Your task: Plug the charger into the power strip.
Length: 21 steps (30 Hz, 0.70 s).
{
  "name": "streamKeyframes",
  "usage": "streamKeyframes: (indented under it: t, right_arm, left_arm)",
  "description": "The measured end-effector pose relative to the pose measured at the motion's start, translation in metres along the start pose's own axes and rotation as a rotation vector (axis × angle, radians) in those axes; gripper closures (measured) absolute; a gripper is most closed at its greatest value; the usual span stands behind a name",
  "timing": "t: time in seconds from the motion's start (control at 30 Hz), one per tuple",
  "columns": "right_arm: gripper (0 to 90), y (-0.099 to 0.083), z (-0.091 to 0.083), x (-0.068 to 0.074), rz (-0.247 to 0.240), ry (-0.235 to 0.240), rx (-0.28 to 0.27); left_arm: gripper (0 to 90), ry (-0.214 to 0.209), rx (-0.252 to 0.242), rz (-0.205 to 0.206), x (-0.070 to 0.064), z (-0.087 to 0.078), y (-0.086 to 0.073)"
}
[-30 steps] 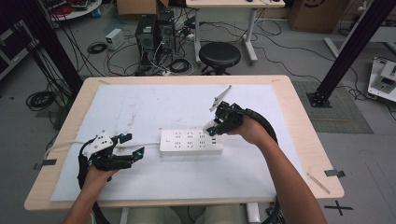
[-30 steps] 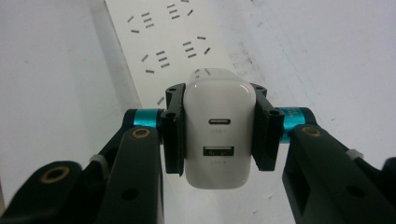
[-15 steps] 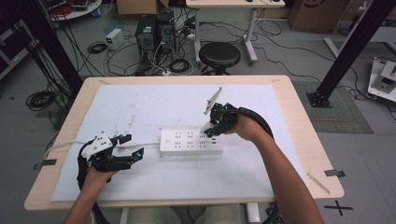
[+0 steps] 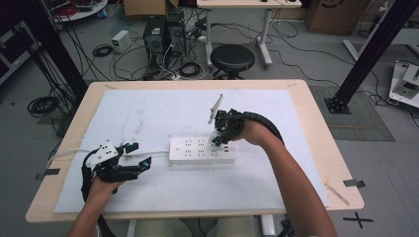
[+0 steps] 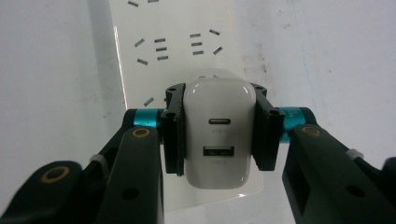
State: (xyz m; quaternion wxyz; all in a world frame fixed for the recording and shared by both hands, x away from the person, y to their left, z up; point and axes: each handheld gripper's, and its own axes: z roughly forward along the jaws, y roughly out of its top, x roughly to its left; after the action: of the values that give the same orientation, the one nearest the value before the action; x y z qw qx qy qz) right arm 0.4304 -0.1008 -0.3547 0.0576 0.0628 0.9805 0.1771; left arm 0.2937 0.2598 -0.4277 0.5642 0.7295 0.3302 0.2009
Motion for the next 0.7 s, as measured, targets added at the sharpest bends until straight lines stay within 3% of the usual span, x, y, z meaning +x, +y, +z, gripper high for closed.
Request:
streamKeyframes:
  t: [0.23, 0.37, 0.7]
  right_arm:
    - [63.4, 0.004, 0.001, -0.002, -0.020, 0.015, 0.022]
    - [63.5, 0.013, 0.002, 0.001, -0.077, -0.003, 0.084]
    - [63.6, 0.037, 0.009, 0.003, -0.107, -0.003, 0.211]
  left_arm:
    - [22.7, 0.002, -0.001, -0.006, 0.001, 0.000, -0.001]
    - [22.8, -0.004, 0.004, -0.005, 0.001, 0.001, 0.000]
    - [22.7, -0.012, -0.005, -0.014, -0.002, 0.005, 0.000]
